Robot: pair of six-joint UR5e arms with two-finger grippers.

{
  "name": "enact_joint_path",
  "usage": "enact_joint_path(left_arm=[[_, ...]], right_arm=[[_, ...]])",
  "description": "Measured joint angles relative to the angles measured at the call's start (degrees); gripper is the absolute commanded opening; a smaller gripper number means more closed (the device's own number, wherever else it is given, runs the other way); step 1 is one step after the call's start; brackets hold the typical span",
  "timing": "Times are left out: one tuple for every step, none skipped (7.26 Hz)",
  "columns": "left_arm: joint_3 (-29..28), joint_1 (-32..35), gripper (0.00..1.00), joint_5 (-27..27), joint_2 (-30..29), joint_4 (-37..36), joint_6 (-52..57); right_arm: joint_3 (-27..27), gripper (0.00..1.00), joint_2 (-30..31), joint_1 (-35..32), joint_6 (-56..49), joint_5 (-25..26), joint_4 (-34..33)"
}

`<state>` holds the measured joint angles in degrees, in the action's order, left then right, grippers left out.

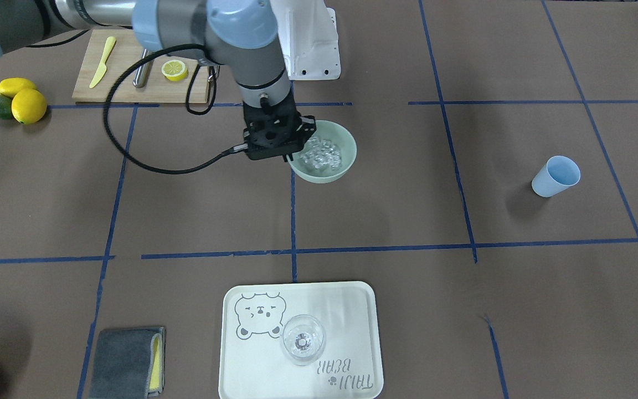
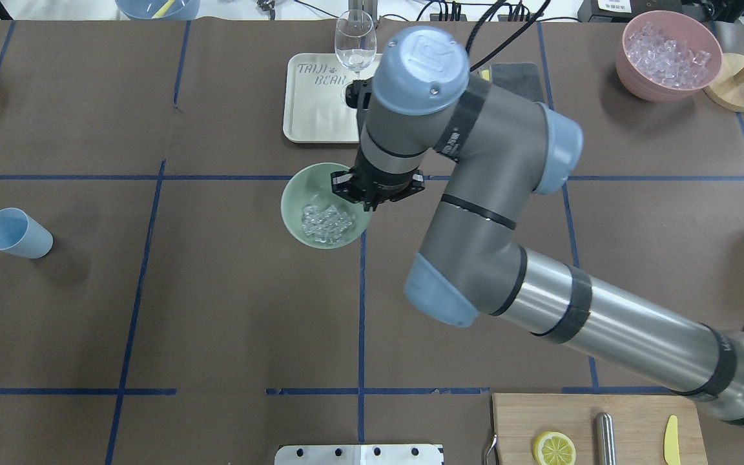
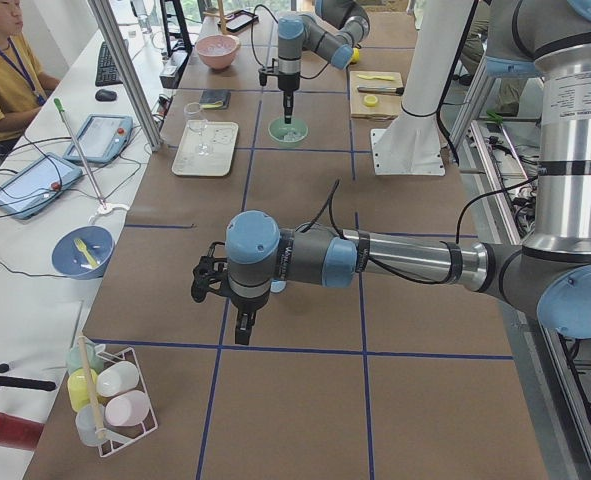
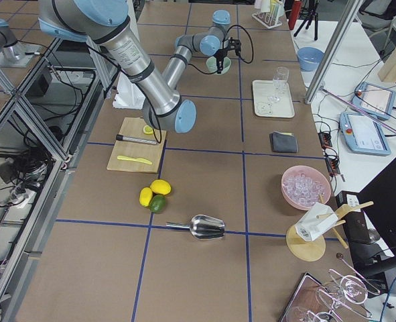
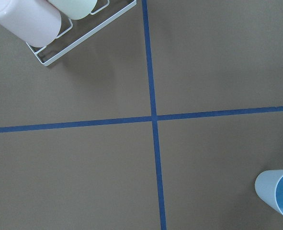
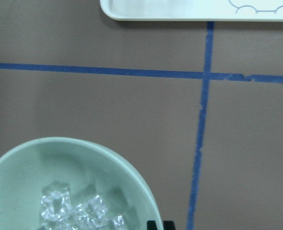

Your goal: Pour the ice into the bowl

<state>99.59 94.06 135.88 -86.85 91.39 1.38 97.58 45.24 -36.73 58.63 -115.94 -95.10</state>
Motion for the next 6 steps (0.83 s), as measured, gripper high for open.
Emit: enact_joint_path(left_arm=[[-0.04, -0.01, 1.0, 0.0, 0.08, -0.04, 0.02], [-0.13, -0.01, 1.0, 0.0, 0.17, -0.04, 0.03], [-0.21, -0.02, 1.0, 0.0, 0.23, -0.03, 0.01], [-0.23, -0.02, 1.0, 0.0, 0.26, -0.05, -0.01], [-0.24, -0.02, 1.0, 0.0, 0.27, -0.06, 0.01], [-0.22, -0.02, 1.0, 0.0, 0.27, -0.05, 0.02]], right_arm=[[3.51, 0.0, 5.34, -2.85, -5.55, -1.91, -0.36], [7.47, 0.0, 11.85, -6.4, -12.08, -4.58, -0.33], [10.51, 0.0, 18.27, -10.1, -18.26, -6.91, -0.07], [12.21, 0.01, 23.66, -13.65, -23.43, -8.81, 0.08], [13.01, 0.0, 28.21, -16.88, -27.65, -10.48, 0.24], [13.32, 0.0, 33.0, -19.92, -31.24, -12.47, 1.23]])
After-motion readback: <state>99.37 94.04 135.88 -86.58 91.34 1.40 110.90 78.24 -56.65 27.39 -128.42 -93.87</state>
